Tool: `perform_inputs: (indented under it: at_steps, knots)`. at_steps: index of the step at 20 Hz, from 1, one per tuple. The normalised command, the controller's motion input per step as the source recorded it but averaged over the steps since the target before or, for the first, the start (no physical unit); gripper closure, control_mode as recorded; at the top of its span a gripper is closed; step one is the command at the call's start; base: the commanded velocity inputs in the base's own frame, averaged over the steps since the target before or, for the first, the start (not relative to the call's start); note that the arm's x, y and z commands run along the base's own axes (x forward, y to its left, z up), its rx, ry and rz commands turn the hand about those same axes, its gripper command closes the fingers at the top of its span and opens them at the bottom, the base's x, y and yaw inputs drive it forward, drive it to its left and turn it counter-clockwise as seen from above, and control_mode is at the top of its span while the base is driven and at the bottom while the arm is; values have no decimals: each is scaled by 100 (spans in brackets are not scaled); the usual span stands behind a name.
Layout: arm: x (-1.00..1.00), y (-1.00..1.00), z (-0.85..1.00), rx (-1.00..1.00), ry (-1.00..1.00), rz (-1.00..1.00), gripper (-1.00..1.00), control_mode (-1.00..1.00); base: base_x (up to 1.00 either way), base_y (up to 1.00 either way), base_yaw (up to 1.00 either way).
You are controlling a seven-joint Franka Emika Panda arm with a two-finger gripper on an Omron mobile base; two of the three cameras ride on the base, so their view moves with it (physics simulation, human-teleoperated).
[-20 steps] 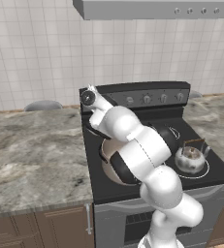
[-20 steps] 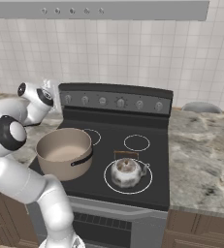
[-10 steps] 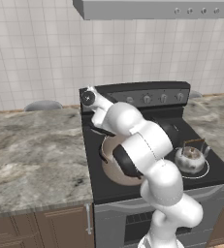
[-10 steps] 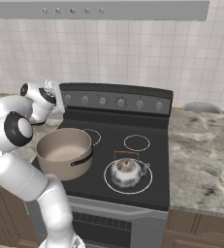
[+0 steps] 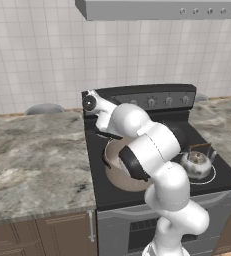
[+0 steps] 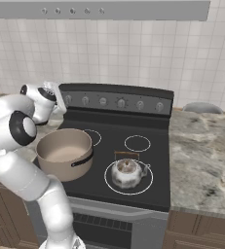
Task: Pick the kettle from the cabinet and place it on a stove burner. Then pick the pot from the counter and place it on another stove burner. Finally, turn both burners on.
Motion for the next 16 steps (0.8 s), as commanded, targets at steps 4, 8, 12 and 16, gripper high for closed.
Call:
perform_inputs:
  at_steps: [4,8,12,16]
  knots:
    - [0,3,-14,-6,-9,0,-100,-100,0,0,0]
    - [0,0,-18,-7,-9,0,-100,-100,0,0,0]
    - [0,3,-31,-8,-8,1,-100,-100,0,0,0]
    - [0,7,-28,-9,-3,2,-100,-100,0,0,0]
